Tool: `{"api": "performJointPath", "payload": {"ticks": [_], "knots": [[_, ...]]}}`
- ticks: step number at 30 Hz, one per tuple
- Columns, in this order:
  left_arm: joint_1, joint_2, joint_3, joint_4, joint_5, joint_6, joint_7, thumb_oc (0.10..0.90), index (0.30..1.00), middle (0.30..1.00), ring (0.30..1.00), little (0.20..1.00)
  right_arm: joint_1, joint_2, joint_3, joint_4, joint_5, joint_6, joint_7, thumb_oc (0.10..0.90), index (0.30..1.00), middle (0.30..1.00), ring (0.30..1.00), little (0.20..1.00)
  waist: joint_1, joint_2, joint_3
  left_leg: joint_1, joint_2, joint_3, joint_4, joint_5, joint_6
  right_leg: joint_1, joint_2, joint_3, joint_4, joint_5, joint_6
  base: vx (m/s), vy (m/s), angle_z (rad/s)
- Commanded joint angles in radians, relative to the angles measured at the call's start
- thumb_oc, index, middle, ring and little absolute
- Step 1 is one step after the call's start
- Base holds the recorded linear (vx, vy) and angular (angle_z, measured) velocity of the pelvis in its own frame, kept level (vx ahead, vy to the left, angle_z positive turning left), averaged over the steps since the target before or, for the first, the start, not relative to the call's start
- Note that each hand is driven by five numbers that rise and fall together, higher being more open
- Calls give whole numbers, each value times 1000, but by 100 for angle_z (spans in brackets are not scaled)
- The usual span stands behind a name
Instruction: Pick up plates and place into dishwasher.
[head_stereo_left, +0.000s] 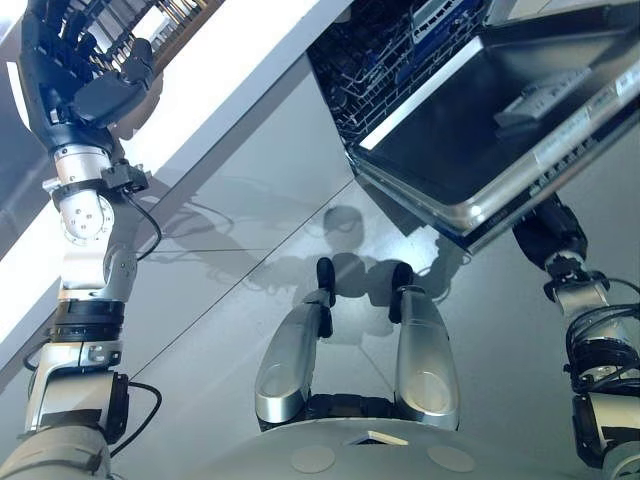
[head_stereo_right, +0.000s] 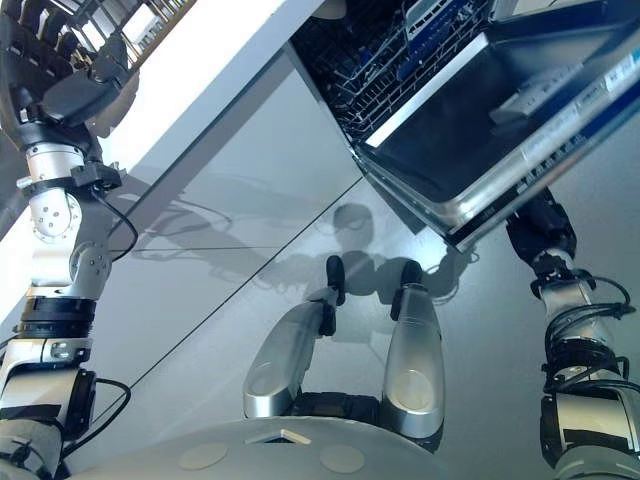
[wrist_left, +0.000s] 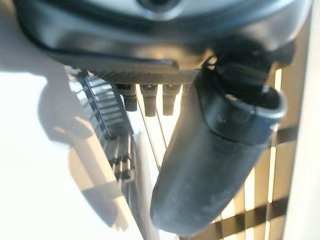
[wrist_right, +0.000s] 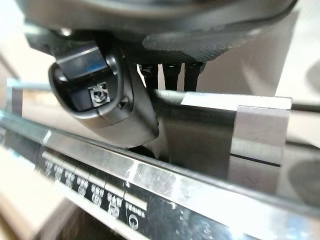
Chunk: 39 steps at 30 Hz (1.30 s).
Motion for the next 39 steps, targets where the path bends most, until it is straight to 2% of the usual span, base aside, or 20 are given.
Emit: {"api": "performJointPath", "payload": {"ticks": [1,6,12,14,15,16,17,19,23,25,29,33,39], "knots": [[-99,62,18,-31,45,-87,-5,800,900,900,900,900,-367,188,216,-377,-40,28,196,800,900,900,900,900,53,-42,-21,-19,-109,26,152,-150,86,46,24,63,-57,22,47,36,78,-32],[-96,43,16,-26,14,-107,-46,800,900,900,900,900,-405,242,253,-552,-101,34,171,800,900,900,900,900,54,-40,-24,0,-115,23,153,-145,88,74,21,79,-80,40,42,37,85,-8],[-81,21,18,-39,14,-93,-91,800,900,900,900,900,-387,246,236,-595,-170,9,116,800,900,900,900,900,52,-49,-30,18,-125,21,200,-174,88,107,11,92,-66,34,32,59,48,33],[-72,16,19,-38,13,-86,-103,800,900,900,900,900,-360,239,214,-580,-207,-55,16,800,900,900,900,900,49,-54,-37,27,-124,21,223,-189,88,120,7,94,-44,24,28,94,40,66],[-68,13,20,-36,14,-88,-105,800,900,900,900,900,-352,239,206,-572,-227,-66,-21,800,900,900,900,900,47,-55,-39,31,-124,21,227,-193,88,124,6,95,-40,23,27,78,37,37],[-59,10,22,-36,17,-90,-108,800,900,900,900,900,-338,238,194,-562,-269,-103,-65,800,900,900,900,900,46,-57,-42,38,-124,20,228,-197,89,131,5,96,-37,19,27,89,60,21],[-43,6,23,-41,27,-97,-101,800,900,900,900,900,-312,233,176,-544,-339,-167,-165,800,900,900,900,900,40,-60,-45,54,-124,20,226,-202,90,142,5,98,-34,13,26,89,74,17],[2,-7,28,-54,57,-123,-86,800,900,900,900,900,-243,244,144,-530,-438,-209,-283,800,900,900,900,900,30,-63,-51,76,-121,18,208,-197,94,156,8,107,-45,17,26,76,90,9],[177,-48,69,-147,146,-183,-79,800,900,900,900,900,26,265,80,-519,-610,-305,-358,800,900,900,900,900,16,-81,-84,136,-115,15,134,-176,104,198,24,124,-102,31,38,59,49,1],[255,-72,95,-191,183,-194,-94,800,900,900,900,900,145,279,58,-476,-699,-329,-372,800,900,900,900,900,8,-94,-109,170,-110,11,89,-165,107,228,33,130,-143,40,45,68,-10,1],[346,-101,136,-240,198,-187,-146,800,900,900,900,900,304,315,43,-309,-887,-340,-375,800,900,900,900,900,-8,-120,-177,253,-100,13,-29,-142,105,308,56,127,-255,62,63,82,-43,-2],[353,-113,150,-248,184,-145,-193,800,900,900,900,900,380,305,68,-114,-1016,-297,-337,800,900,900,900,900,-13,-141,-239,326,-90,14,-107,-134,97,393,77,120,-349,79,75,62,-60,-7],[306,-107,121,-228,159,-76,-197,800,900,900,900,900,390,292,104,86,-1072,-246,-312,800,900,900,900,900,-8,-166,-288,375,-74,23,-148,-141,87,461,93,106,-420,94,83,-24,-64,-1]]}}
